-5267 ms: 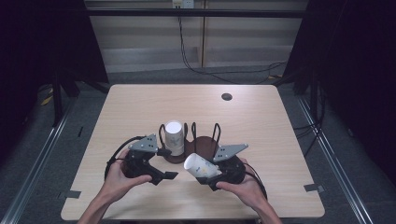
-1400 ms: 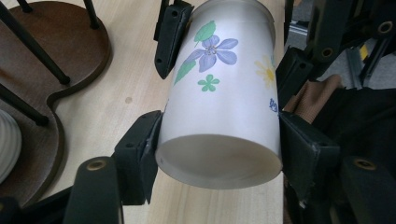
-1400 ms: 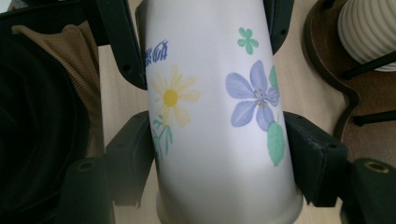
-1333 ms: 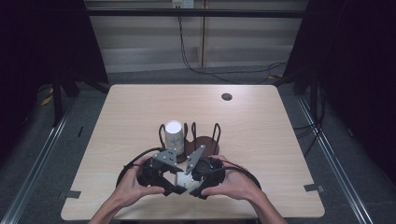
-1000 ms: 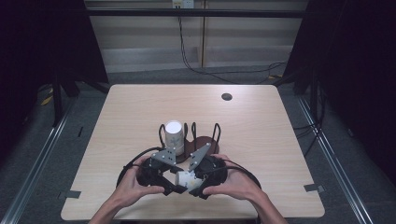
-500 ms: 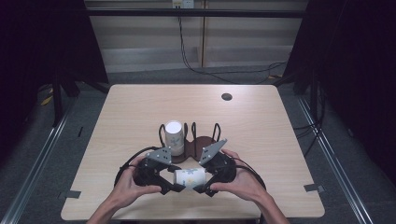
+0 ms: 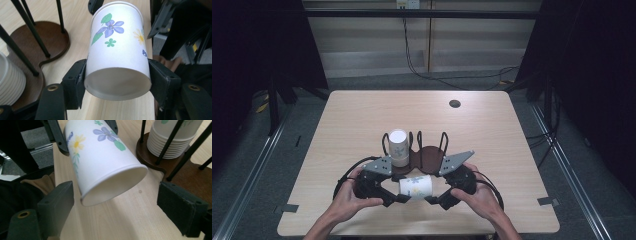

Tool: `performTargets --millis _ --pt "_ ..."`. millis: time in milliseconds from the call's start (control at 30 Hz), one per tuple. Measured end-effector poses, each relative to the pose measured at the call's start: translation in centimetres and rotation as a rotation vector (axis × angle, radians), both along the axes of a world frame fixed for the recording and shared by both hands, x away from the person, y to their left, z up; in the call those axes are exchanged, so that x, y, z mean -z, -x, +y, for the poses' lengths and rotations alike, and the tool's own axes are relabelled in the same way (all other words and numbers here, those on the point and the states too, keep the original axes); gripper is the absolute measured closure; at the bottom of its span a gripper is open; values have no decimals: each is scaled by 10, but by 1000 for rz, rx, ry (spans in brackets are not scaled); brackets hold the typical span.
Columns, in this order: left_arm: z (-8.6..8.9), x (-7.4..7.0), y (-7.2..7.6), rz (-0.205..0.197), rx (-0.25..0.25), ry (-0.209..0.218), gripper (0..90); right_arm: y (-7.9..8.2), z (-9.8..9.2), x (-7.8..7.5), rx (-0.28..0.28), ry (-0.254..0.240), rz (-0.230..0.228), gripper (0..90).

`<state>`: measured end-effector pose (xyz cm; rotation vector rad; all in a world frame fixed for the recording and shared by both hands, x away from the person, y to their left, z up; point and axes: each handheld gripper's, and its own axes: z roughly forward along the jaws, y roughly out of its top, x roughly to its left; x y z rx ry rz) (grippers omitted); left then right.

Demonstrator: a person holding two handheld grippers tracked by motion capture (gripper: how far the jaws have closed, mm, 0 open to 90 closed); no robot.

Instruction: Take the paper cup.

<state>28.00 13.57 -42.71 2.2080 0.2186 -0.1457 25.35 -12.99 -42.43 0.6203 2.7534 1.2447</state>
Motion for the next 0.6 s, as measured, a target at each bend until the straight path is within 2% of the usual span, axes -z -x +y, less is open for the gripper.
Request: performTargets --millis 233,333,433,600 --pt "2 4 1 -7 1 27 366 2 -5 0 41 -38 -27 139" --pt "4 5 1 -3 -10 45 366 5 -6 3 34 -52 -11 140" --pt "5 6 1 -14 -23 52 366 6 -9 7 53 -56 -15 140" --pt "6 7 1 -19 -20 76 366 6 -13 9 75 -91 -8 140"
